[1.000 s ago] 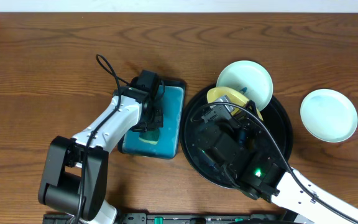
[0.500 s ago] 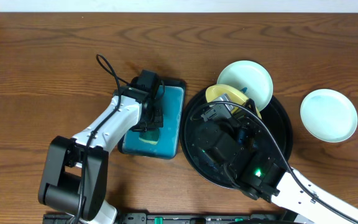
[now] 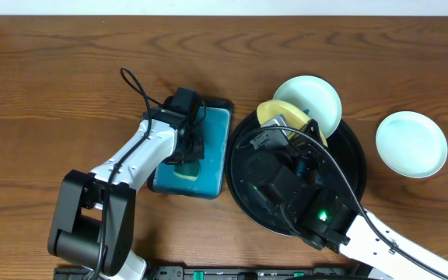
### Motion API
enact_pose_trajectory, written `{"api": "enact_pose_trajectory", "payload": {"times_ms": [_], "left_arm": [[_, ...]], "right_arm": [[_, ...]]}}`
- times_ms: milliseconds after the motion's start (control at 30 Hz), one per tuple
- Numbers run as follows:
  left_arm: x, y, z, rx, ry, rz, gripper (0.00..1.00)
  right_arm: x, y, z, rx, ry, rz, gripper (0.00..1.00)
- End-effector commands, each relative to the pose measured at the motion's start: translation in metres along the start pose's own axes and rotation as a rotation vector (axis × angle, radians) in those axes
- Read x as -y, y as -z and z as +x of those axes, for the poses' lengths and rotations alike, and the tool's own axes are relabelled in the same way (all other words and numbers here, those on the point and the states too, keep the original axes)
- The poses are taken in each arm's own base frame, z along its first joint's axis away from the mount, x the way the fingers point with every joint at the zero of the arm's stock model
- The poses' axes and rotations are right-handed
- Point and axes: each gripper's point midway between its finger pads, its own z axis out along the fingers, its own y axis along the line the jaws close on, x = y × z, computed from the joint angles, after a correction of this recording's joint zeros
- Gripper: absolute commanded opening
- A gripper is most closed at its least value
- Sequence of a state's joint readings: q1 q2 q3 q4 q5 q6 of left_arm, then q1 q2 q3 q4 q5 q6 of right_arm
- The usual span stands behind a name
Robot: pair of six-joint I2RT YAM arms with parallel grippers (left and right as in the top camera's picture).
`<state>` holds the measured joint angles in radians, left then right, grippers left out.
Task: Clean dirty plates on tray and stack at the side
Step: 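Carry the yellow plate right and set it on the table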
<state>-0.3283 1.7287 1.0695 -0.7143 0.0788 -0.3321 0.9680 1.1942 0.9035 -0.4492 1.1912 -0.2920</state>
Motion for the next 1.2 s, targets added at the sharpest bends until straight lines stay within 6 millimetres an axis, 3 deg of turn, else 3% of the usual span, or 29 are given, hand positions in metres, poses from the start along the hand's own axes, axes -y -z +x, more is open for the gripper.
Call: {"api": "enact_pose_trajectory", "payload": {"times_ms": [0, 33, 300, 533, 667, 833, 1000, 1167], "left_arm": [[-0.003, -0.001, 0.000, -0.002, -0.011, -0.011, 0.08], [-0.003, -0.001, 0.000, -0.002, -0.011, -0.011, 0.08], [-0.003, -0.001, 0.000, -0.002, -0.011, -0.011, 0.08], [-0.003, -0.001, 0.000, -0.002, -0.011, -0.011, 0.08], [-0.003, -0.001, 0.000, -0.002, -0.011, -0.011, 0.08], [-0.003, -0.001, 0.000, -0.002, -0.011, -0.011, 0.08], [-0.003, -0.001, 0.001, -0.002, -0.011, -0.011, 0.08], [-0.003, -0.001, 0.001, -0.003, -0.011, -0.011, 0.08]], "right_arm": [[0.000, -0.008, 0.002, -0.024, -0.268, -0.069, 0.01], [-0.011, -0.020, 0.017, -0.096, -0.436, -0.147, 0.01], [-0.030, -0.070, 0.086, -0.457, -0.889, -0.276, 0.01], [-0.015, -0.111, 0.142, -0.669, -1.258, -0.367, 0.01], [0.001, -0.129, 0.191, -0.783, -1.451, -0.354, 0.01], [0.012, -0.144, 0.249, -0.895, -1.639, -0.301, 0.01], [0.018, -0.147, 0.322, -1.032, -1.828, -0.175, 0.01], [0.019, -0.143, 0.369, -1.104, -1.916, -0.083, 0.01]]}}
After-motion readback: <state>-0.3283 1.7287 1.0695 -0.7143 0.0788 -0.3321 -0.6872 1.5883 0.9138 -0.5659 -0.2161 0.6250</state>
